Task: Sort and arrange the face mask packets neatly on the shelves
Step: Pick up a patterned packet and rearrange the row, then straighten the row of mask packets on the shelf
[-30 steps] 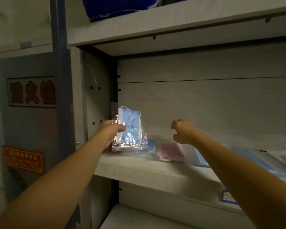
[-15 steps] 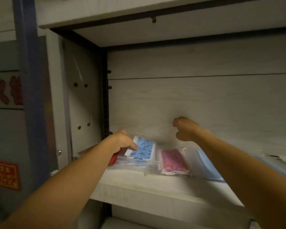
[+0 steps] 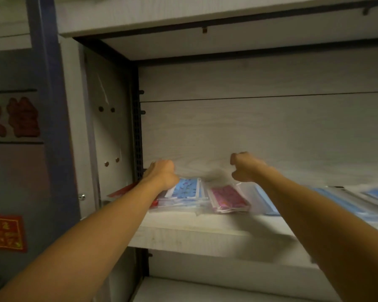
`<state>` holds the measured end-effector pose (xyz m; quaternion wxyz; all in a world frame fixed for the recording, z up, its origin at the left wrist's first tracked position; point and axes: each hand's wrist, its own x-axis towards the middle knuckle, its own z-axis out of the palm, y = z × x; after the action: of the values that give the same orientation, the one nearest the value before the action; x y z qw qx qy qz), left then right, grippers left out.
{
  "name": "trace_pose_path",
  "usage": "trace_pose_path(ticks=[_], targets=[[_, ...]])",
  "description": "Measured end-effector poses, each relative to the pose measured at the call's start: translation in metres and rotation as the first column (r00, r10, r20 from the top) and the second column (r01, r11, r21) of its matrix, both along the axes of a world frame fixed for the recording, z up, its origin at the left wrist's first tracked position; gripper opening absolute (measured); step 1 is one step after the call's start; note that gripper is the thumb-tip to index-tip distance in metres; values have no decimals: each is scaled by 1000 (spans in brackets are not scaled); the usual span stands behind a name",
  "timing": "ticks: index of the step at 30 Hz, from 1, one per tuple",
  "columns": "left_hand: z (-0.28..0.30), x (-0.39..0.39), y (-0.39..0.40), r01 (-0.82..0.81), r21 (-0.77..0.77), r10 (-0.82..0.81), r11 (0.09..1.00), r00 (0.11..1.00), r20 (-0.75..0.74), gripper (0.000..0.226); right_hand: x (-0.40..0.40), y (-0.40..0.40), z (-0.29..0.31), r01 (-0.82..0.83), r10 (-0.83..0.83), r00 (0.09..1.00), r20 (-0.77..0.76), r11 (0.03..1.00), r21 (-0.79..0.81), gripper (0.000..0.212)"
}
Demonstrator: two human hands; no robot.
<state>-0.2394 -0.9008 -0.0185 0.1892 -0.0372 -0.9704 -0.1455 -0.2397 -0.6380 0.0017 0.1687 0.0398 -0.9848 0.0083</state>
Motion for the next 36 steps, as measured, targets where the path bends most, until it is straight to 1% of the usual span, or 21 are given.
trace_pose_path(ticks=[2, 4, 8, 10, 12, 16, 19, 21, 29, 32, 36], targets=[[2, 9, 0, 64, -28, -65, 998, 997, -30, 27, 17, 1, -3, 26, -26, 1000, 1, 1000, -7, 44], [2, 19, 1, 108, -60, -112, 992, 992, -59, 22, 33, 3, -6, 50, -50, 999, -8, 999, -11, 43], [-4, 45, 2, 177, -160, -193, 971, 977, -89, 21, 76, 5, -15, 104, -104, 995, -10, 995, -4, 40], [-10, 58, 5, 179, -237, -205, 955, 974, -91, 25, 101, 8, -21, 137, -137, 991, -2, 991, -1, 39], [-15, 70, 11, 186, -277, -221, 943, 970, -100, 27, 124, 14, -26, 176, -176, 984, -1, 984, -10, 40], [-20, 95, 27, 241, -266, -279, 933, 954, -113, 28, 168, 26, -29, 258, -258, 966, -12, 966, -4, 38], [-24, 113, 40, 276, -256, -314, 926, 941, -122, 29, 198, 29, -32, 325, -324, 945, -50, 945, 35, 37], [-25, 123, 52, 295, -249, -334, 922, 934, -129, 29, 216, 31, -34, 353, -351, 935, -44, 934, 52, 35], [-24, 155, 113, 400, -282, -451, 872, 880, -148, 28, 274, 62, -33, 425, -426, 905, -8, 902, 68, 24], [-28, 169, 136, 448, -270, -498, 852, 852, -161, 25, 295, 79, -34, 434, -434, 901, -1, 900, 36, 24], [-31, 190, 169, 479, -230, -519, 847, 839, -163, 24, 327, 104, -36, 460, -460, 888, 6, 887, 25, 22]])
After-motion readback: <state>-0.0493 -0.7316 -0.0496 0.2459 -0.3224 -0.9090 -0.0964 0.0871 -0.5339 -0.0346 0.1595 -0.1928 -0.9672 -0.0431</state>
